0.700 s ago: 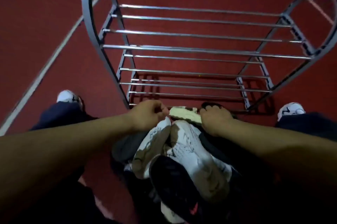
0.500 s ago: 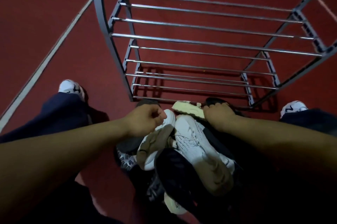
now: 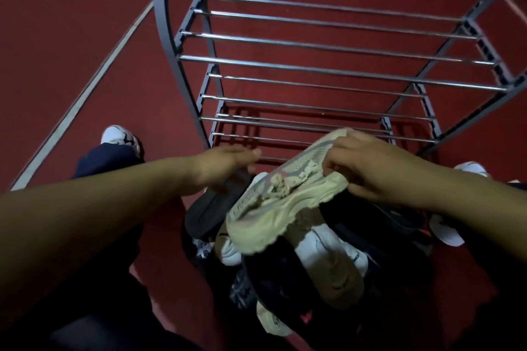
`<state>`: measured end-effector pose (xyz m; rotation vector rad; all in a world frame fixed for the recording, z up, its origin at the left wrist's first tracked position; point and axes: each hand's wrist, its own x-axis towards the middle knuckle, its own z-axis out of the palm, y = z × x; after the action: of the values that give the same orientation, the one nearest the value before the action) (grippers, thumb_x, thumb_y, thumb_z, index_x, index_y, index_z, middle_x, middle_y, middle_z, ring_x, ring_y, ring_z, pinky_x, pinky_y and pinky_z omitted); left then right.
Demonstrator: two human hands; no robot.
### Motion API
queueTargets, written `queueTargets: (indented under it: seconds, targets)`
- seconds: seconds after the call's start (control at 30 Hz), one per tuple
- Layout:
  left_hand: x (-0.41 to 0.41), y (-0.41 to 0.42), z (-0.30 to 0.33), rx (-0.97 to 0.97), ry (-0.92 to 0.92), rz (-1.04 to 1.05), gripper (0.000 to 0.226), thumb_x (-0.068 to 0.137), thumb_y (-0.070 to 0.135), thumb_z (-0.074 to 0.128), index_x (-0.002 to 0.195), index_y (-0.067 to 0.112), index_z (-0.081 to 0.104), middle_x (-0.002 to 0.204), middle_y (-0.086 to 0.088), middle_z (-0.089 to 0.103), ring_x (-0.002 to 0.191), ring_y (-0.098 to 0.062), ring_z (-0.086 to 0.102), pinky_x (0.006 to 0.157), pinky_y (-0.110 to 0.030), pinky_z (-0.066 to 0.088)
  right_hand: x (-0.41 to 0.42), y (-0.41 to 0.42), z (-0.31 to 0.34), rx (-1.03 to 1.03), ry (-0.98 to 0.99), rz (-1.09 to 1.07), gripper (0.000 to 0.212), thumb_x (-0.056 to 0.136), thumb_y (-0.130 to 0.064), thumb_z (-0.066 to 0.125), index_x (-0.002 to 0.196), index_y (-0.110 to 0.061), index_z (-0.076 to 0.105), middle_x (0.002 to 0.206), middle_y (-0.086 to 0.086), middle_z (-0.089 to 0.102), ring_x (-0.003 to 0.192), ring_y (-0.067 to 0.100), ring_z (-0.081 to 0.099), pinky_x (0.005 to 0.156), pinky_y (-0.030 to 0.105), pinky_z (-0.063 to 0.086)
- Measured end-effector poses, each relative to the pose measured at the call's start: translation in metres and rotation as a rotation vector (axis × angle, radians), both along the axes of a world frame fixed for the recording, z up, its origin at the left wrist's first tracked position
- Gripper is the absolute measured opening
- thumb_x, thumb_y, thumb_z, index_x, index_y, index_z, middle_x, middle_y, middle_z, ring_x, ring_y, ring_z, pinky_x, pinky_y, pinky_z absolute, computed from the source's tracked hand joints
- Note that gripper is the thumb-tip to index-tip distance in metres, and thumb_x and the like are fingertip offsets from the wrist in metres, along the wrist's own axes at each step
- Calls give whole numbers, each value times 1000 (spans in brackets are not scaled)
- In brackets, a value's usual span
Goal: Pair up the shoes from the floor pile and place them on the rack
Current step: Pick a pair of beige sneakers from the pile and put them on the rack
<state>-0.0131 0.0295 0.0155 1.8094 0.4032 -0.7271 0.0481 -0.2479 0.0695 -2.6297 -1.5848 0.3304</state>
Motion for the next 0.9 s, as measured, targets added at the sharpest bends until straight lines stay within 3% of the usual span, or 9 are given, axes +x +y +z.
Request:
queueTargets:
  seconds: [0.07,0.17,0.33,0.53,0.6,0.7,0.8,0.87,0.9]
  targets:
    - [-11,-12,-2,-196,306,-159,57,81,67,48,113,22,65,111,-2,67,99,-25,63,82,-42,55,6,1,-15,94,-40,34,26,84,-12,61,105,-27,58,103,-8,51,97,16,48,74,31,47]
    - [-23,-27,-10,-292,407,-300,42,80,49,66,110,19,69,112,-2,69,99,-21,66,96,-46,52,15,7,-37,137,-79,-12,25,88,-9,58,104,-29,54,108,-3,51,99,20,49,68,43,52]
    - [-41,-27,-23,-387,488,-100,42,82,47,68,112,19,74,123,-9,69,119,-29,59,110,-49,41,22,36,-50,-44,-52,-195,39,87,-16,59,123,-24,48,125,1,46,114,25,46,72,40,50]
    - [-57,-4,-31,-183,406,76,54,86,51,64,121,10,67,119,-14,70,100,-24,60,84,-34,55,-8,52,-86,-434,420,-722,58,100,-47,38,132,-1,52,138,21,51,122,33,54,95,31,44]
    - [-62,4,-33,-95,367,48,45,89,49,60,117,14,69,108,-8,74,91,-20,64,77,-29,55,-44,57,-96,-474,652,-808,68,98,-50,41,147,-3,32,152,20,33,135,34,40,105,33,36]
    - [-65,13,-31,-41,321,50,37,90,50,58,106,19,71,102,-8,76,88,-22,67,73,-30,54,-93,60,-106,-459,569,-842,87,88,-58,54,154,-17,14,154,18,12,139,39,26,110,44,34]
    - [-65,18,-31,-49,334,71,43,90,50,57,104,14,74,96,-12,74,87,-26,61,71,-30,50,-87,61,-103,-200,691,-901,59,90,-46,55,140,-22,35,140,12,30,123,32,44,96,39,44]
    - [-63,18,-31,-66,336,84,43,87,51,59,97,12,74,90,-13,68,81,-26,54,66,-29,47,-63,65,-104,49,940,-1191,22,97,-30,44,109,-11,48,104,14,56,82,26,59,67,33,47]
    - [-62,17,-30,-73,331,84,43,86,52,60,95,12,74,90,-14,67,78,-27,54,65,-30,47,-51,64,-108,102,1049,-1330,25,100,-24,35,91,-8,51,79,15,61,60,25,58,54,29,45]
